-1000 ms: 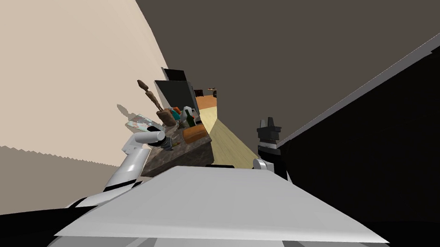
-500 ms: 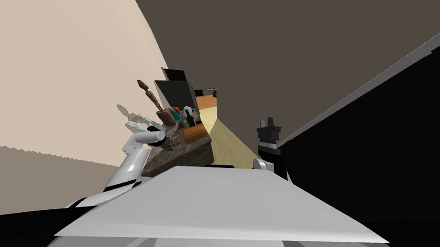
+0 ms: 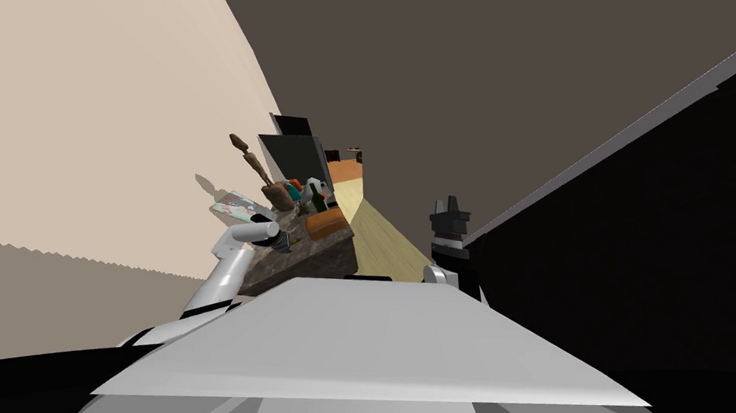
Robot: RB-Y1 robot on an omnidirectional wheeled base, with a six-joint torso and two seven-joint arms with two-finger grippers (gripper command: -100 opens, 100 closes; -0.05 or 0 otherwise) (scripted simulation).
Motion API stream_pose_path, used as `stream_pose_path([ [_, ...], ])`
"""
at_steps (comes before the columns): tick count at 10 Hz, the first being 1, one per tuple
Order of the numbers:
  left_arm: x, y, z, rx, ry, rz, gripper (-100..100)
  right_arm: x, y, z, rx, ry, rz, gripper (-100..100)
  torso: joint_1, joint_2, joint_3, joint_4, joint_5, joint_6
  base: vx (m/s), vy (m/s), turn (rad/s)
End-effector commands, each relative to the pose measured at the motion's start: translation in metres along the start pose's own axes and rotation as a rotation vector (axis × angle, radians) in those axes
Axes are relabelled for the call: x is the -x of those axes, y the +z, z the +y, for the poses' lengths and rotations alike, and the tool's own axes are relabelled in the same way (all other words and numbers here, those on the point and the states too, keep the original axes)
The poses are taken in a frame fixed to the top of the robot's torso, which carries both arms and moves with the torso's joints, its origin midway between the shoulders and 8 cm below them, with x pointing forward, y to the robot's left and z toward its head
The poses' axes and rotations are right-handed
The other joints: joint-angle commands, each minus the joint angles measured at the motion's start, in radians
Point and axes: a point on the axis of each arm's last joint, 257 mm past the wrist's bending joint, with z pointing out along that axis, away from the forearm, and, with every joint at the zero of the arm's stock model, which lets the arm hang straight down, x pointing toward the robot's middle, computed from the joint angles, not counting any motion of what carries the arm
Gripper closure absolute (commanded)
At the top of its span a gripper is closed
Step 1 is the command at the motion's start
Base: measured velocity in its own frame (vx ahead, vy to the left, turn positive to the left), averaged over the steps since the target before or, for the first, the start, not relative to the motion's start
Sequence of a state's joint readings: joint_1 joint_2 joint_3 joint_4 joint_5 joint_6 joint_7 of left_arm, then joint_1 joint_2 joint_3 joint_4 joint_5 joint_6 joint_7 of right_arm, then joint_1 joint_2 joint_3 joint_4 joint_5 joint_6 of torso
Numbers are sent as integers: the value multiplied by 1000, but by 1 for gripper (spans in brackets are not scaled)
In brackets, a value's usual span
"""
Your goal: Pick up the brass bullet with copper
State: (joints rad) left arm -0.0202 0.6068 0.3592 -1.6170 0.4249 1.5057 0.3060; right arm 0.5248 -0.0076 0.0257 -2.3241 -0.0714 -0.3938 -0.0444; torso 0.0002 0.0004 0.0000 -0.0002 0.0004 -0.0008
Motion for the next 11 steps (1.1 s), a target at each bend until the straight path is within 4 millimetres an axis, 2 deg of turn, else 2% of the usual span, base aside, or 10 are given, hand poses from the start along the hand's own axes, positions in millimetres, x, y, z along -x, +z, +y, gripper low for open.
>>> stream_pose_path([
  [1, 0, 0, 0, 0, 0, 0, 100, 0, 0, 0, 0, 0, 0, 0, 0, 0, 0, 0, 0, 0, 0, 0, 0],
  [5, 0, -1, -2, -6, -1, 0, 100, 0, 0, 0, 0, 0, 0, 0, 3, -2, -2, -2, 3, 0, 0, 0, 0],
  [6, 0, -1, -2, -6, -1, 0, 0, 0, 0, 0, 0, 0, 0, 0, 3, -2, -2, -2, 3, 0, 0, 0, 0],
  [7, 0, -8, -2, 0, 0, 1, 100, 0, 0, 0, 0, 0, 0, 0, 3, -2, -2, -2, 3, 0, 9, 4, 7],
  [9, 0, -18, -4, -1, 2, 1, 100, 0, 0, 0, 0, 0, 0, 0, 3, -2, -2, -2, 3, 0, 0, 0, 0],
  [10, 1, -14, -4, -3, 2, 1, 100, 0, 0, 0, 0, 0, 0, 0, 3, -2, -2, -2, 3, 0, 0, 0, 0],
  [11, 1, -15, -4, -2, 2, 1, 0, 0, 0, 0, 0, 0, 0, 0, 3, -2, -2, -2, 3, 0, 0, 0, 0],
])
